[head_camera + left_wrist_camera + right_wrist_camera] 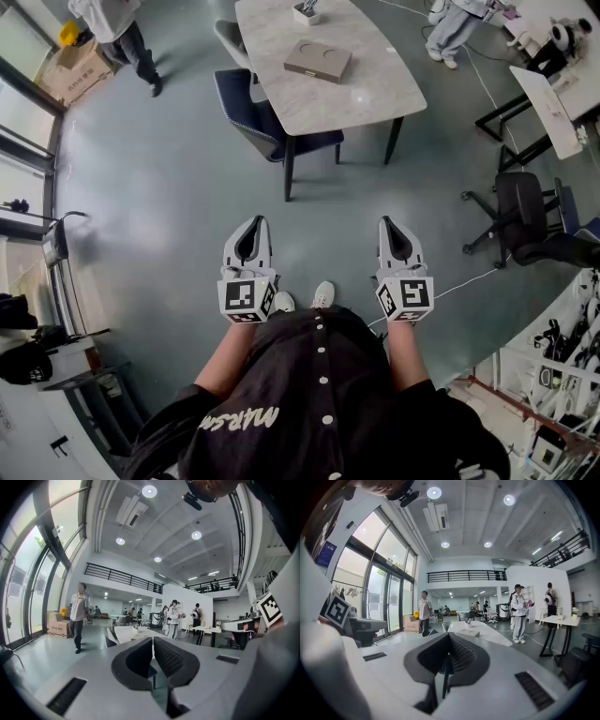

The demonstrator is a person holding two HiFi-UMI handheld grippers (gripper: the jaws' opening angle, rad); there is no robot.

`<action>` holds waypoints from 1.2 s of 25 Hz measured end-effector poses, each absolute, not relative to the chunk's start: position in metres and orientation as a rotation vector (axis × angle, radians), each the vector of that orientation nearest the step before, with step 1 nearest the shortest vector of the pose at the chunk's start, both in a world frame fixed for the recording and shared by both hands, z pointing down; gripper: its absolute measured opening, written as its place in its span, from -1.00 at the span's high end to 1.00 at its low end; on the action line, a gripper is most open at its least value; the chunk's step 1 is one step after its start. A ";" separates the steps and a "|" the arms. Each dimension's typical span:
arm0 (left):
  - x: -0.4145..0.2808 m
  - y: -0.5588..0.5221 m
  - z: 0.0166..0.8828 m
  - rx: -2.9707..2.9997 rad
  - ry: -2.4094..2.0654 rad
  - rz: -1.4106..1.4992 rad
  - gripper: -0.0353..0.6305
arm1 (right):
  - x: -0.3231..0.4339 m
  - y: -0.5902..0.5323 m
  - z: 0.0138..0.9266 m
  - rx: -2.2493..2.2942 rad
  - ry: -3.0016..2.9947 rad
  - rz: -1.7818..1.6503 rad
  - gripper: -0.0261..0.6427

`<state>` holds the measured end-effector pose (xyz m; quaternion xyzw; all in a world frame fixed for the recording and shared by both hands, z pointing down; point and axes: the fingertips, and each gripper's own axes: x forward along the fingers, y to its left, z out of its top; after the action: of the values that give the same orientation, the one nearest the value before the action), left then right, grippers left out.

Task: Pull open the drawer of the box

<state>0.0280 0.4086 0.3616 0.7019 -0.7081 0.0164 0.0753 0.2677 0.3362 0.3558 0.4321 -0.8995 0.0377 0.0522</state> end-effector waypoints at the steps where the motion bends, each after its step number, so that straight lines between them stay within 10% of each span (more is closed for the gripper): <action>1: 0.029 0.408 0.362 2.106 -2.126 0.050 0.82 | 0.268 0.335 0.356 1.312 -2.738 0.113 0.94; 30: 0.052 0.370 0.366 2.024 -2.243 0.055 0.82 | 0.306 0.272 0.368 1.277 -2.778 0.119 0.93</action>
<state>0.0516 0.3695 0.3664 0.6687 -0.7409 0.0182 0.0598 0.3056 0.2723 0.3675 0.4171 -0.9071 0.0389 0.0410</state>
